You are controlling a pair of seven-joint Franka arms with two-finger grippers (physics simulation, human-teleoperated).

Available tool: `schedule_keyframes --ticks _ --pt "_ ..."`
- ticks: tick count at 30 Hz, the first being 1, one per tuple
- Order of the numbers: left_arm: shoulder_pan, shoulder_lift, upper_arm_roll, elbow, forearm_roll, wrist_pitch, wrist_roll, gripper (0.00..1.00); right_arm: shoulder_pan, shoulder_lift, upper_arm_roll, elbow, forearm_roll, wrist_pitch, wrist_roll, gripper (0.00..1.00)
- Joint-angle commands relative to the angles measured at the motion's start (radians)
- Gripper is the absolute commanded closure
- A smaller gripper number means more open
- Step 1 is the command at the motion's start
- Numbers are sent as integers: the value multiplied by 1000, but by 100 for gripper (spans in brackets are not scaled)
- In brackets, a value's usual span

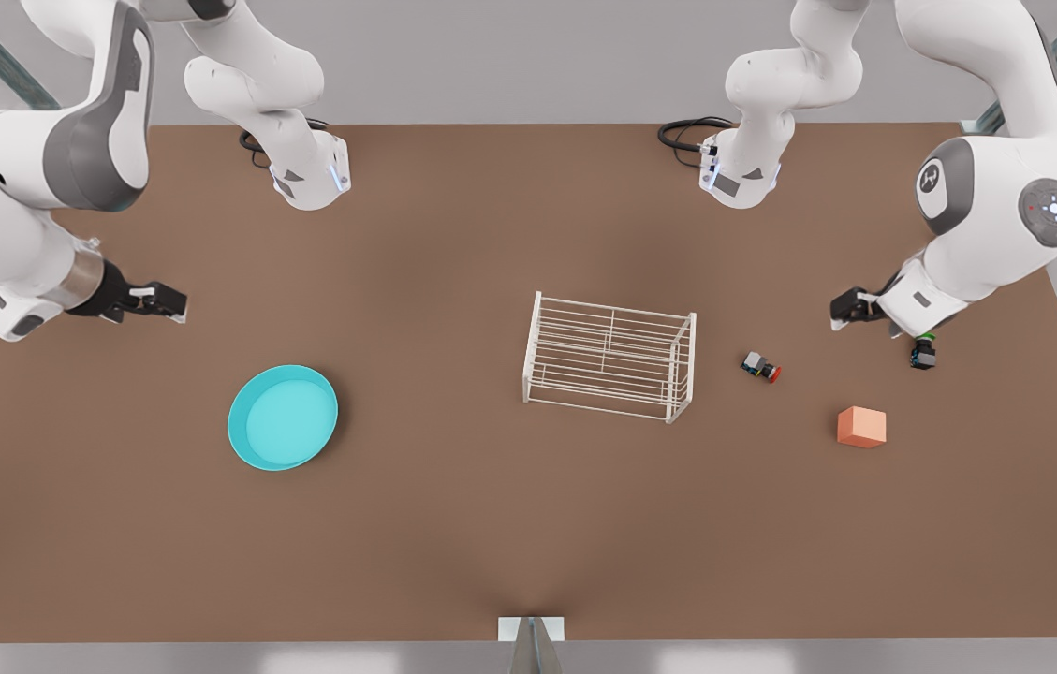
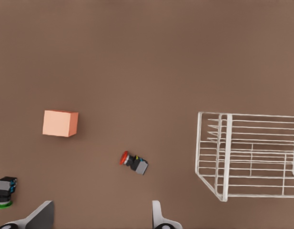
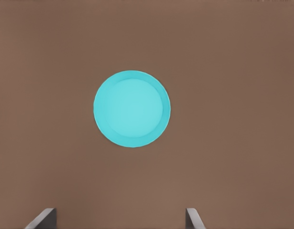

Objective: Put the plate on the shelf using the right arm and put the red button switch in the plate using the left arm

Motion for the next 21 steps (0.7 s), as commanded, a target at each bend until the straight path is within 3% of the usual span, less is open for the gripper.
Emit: schedule_keyframes --ticks 1,9,13,15,18,21 --pt "-51 -1 5 2 -5 97 146 0 7 -2 7 -1 6 24 1 0" --pt "-61 -9 -19 -49 -39 3 -304 0 -79 123 -4 -24 111 88 -40 0" --pt "-63 -50 -19 -141 -83 60 -402 0 -119 166 -1 -13 106 82 -68 0" --pt "-68 -50 -79 -164 -85 118 -526 0 -146 226 -2 -19 111 140 -148 0" --pt "-69 -69 -130 -250 -105 227 -883 0 -224 298 -2 -20 157 212 -263 3" --pt "-71 -82 -130 -337 -88 340 -1206 0 -281 352 -2 -34 167 284 -297 0"
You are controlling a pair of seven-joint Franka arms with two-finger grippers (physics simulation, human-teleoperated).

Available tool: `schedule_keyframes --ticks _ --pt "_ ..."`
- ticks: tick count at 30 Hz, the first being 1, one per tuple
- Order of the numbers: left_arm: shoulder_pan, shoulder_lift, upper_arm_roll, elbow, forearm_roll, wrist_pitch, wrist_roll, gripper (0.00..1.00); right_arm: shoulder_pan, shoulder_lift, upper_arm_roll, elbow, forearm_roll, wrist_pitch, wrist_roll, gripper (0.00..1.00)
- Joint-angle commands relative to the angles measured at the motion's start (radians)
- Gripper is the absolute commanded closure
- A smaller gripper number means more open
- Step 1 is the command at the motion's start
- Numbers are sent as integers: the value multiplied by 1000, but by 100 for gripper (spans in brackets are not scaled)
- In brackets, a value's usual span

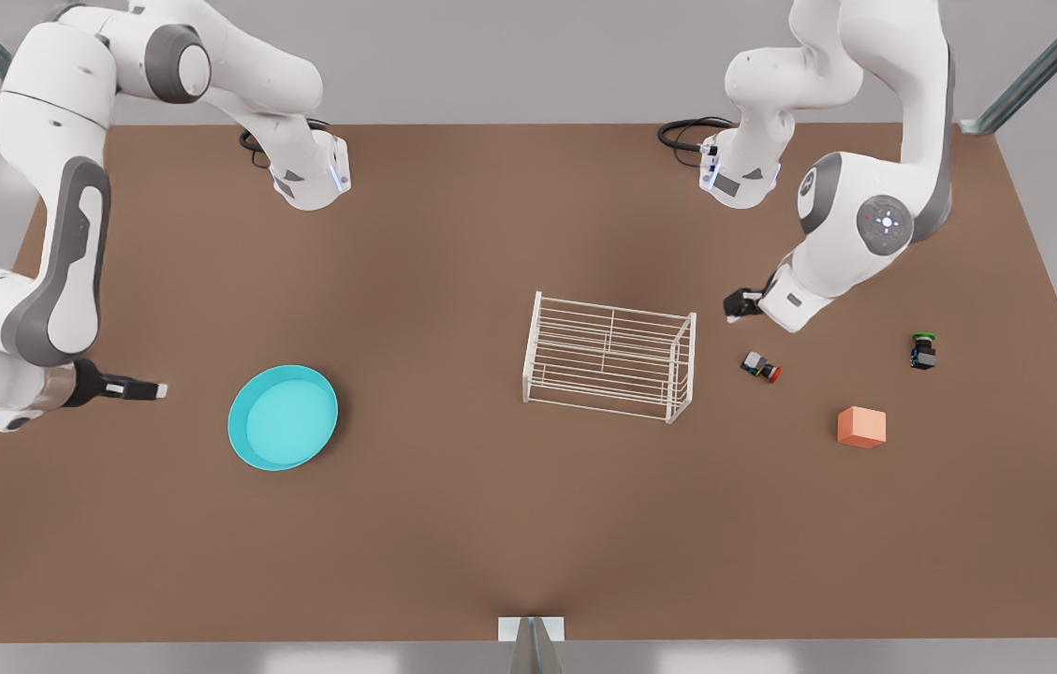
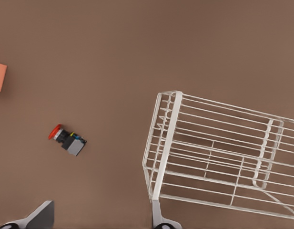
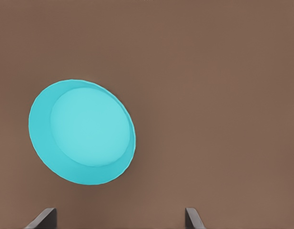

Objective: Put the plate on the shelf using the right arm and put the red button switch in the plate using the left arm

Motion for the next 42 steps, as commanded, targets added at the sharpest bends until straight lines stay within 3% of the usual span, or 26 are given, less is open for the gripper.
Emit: schedule_keyframes --ticks 1,4,8,10,11,14,18,26,31,36,42 --pt "48 -26 6 -71 12 182 -807 0 -25 23 2 -19 55 111 -211 0" --pt "57 -24 104 -97 84 206 -730 0 -76 86 15 -48 146 179 -365 0" --pt "61 -4 121 -154 81 247 -774 0 -27 170 20 -53 238 287 -429 0" --pt "49 14 117 -177 80 320 -863 0 -11 138 20 -178 304 369 -492 0" --pt "43 28 110 -191 70 373 -917 0 0 78 20 -338 393 496 -601 0" --pt "20 69 110 -252 69 550 -1003 0 32 77 23 -350 379 548 -697 0" --pt "22 117 112 -257 72 590 -1066 0 47 52 18 -355 259 688 -773 0" --pt "77 151 117 -255 127 581 -1096 0 69 104 18 -358 273 697 -762 0" --pt "89 211 117 -255 182 552 -1098 0 52 141 18 -353 321 705 -794 11" --pt "75 227 113 -243 234 473 -1093 0 59 144 20 -347 324 703 -790 12" --pt "68 258 112 -251 239 476 -1096 0 58 144 20 -350 324 688 -803 23"
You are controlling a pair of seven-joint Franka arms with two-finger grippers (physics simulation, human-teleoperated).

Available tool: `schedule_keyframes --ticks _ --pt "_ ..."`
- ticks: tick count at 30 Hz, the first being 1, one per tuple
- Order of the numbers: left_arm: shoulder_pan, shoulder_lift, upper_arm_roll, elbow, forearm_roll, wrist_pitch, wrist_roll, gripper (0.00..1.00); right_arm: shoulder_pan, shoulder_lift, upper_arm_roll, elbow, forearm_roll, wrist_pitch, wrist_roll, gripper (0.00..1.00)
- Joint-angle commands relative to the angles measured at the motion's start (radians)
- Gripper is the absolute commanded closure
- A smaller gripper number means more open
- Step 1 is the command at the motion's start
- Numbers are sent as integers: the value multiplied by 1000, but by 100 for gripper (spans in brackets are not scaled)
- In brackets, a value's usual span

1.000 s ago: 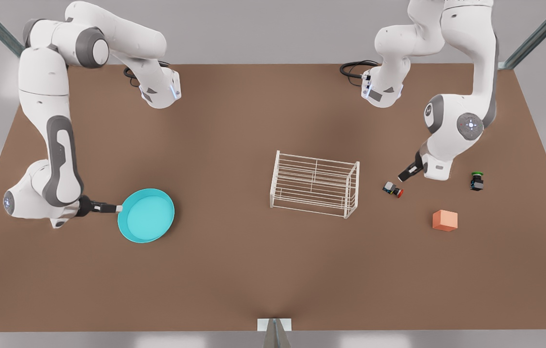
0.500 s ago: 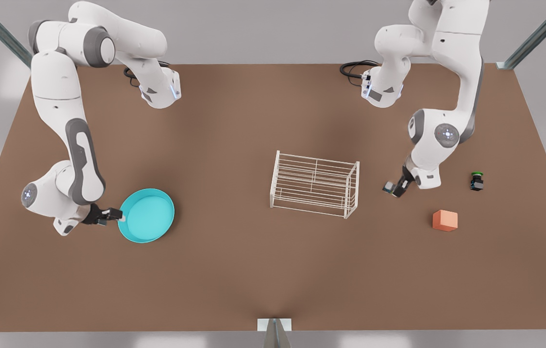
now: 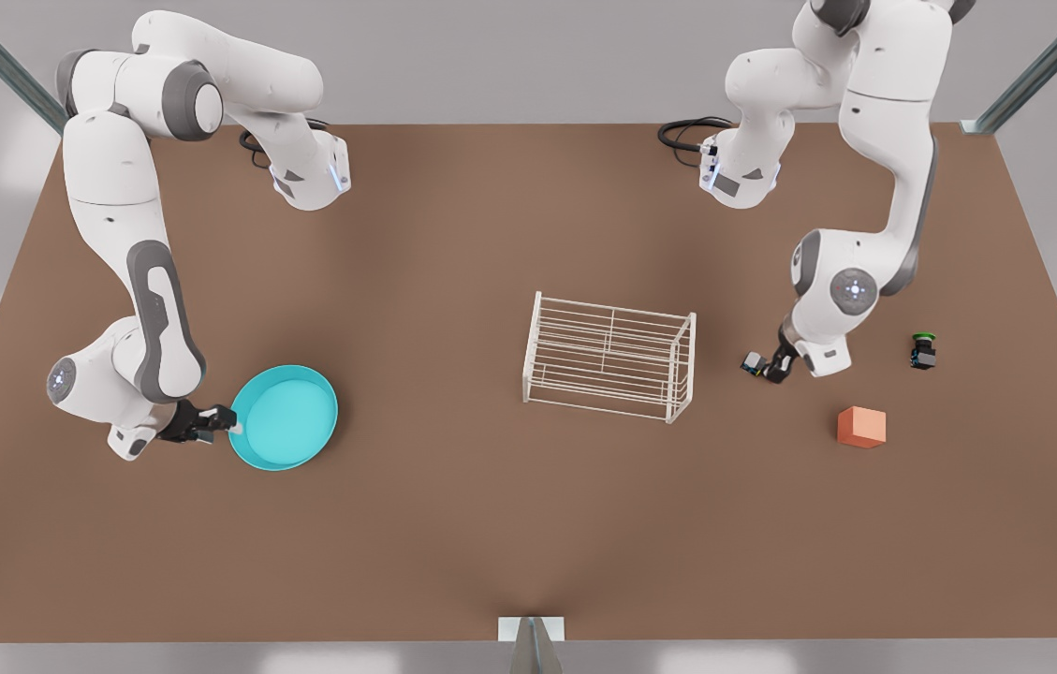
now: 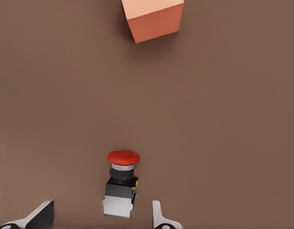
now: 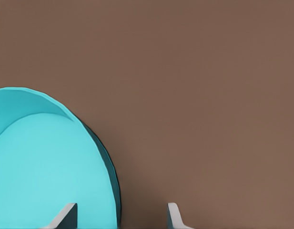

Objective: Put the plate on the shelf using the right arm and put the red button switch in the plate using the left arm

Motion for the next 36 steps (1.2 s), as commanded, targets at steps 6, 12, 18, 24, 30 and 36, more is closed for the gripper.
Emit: schedule_keyframes --ticks 6,12,18,24,30,36 --pt "-14 28 -2 -7 9 53 -147 0 0 12 15 -1 33 -11 -129 25" --pt "-14 65 -4 -17 5 114 -148 0 -1 29 15 -1 34 -11 -129 39" --pt "-22 88 -19 -31 2 150 -160 0 0 32 15 -1 44 -11 -134 52" --pt "-31 122 -19 -31 2 199 -174 0 0 31 15 -1 44 -11 -132 71" --pt "-28 145 -16 -30 8 237 -171 0 0 28 15 1 44 -13 -128 75" --pt "-11 159 -13 -28 20 258 -167 0 -4 1 14 11 45 -100 -120 76"
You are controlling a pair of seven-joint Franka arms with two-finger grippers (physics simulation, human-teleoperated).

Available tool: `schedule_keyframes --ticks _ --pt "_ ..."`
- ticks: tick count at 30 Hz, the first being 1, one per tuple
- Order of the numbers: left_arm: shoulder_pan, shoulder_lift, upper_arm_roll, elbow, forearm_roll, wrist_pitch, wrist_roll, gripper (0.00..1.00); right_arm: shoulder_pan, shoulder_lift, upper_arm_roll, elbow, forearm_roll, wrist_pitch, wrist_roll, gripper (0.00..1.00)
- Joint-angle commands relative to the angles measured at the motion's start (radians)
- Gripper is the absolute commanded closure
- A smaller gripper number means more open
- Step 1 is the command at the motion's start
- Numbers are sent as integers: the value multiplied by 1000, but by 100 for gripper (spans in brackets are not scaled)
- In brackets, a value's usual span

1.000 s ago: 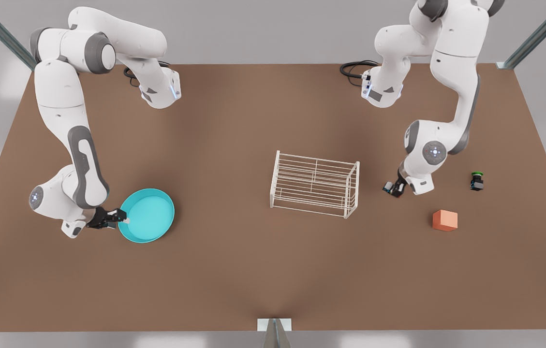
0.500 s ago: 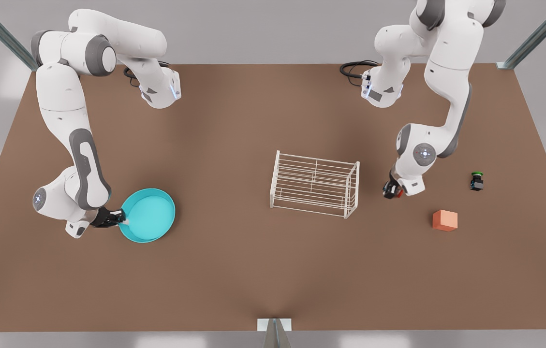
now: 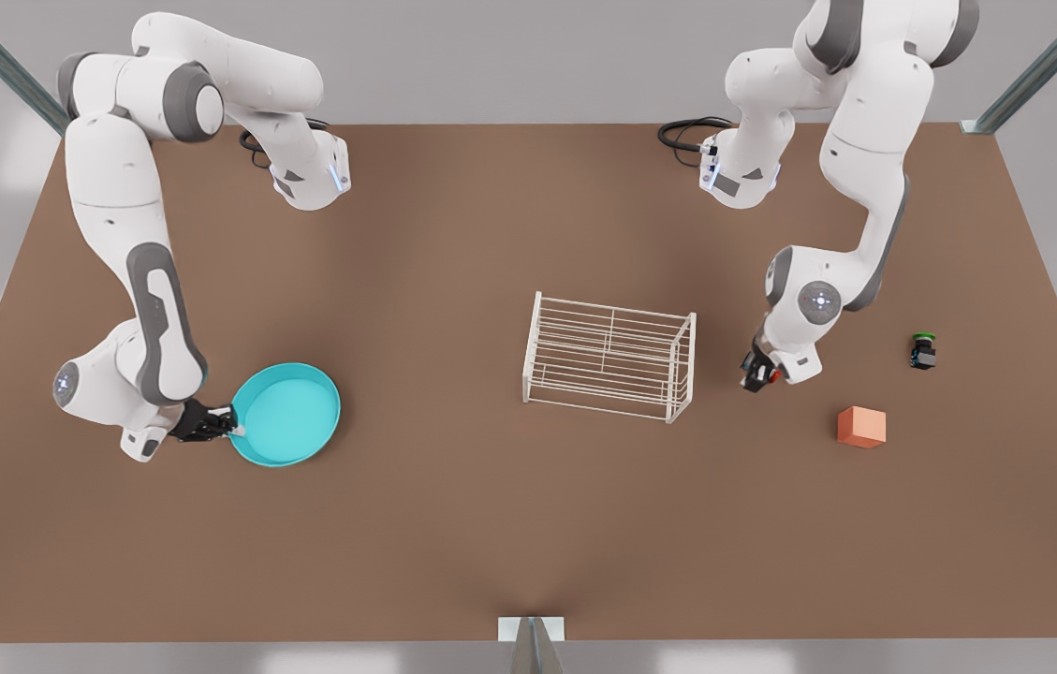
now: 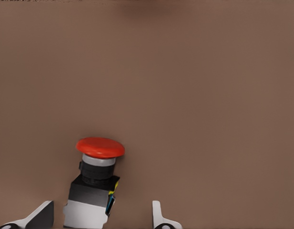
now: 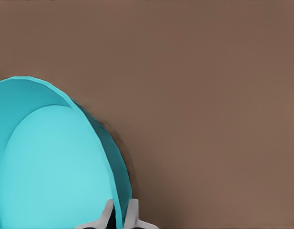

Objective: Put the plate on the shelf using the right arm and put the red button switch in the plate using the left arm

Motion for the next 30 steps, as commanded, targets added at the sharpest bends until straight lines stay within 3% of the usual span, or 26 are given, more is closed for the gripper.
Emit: schedule_keyframes --ticks 1,19,20,22,27,30 --pt "4 1 1 0 8 21 -24 0 -1 -10 -1 3 15 -82 -4 76" --pt "22 8 1 -17 44 57 -24 0 -4 -131 25 53 95 -387 104 78" --pt "22 8 1 -17 44 57 -25 6 -4 -148 28 53 95 -414 111 78" --pt "24 8 3 -17 44 57 -27 13 -2 -166 56 53 109 -447 144 77" --pt "32 16 6 -18 70 66 -27 13 -2 -223 191 52 110 -437 342 77" --pt "30 16 6 -21 70 67 -30 14 -2 -225 326 55 161 -384 496 77"
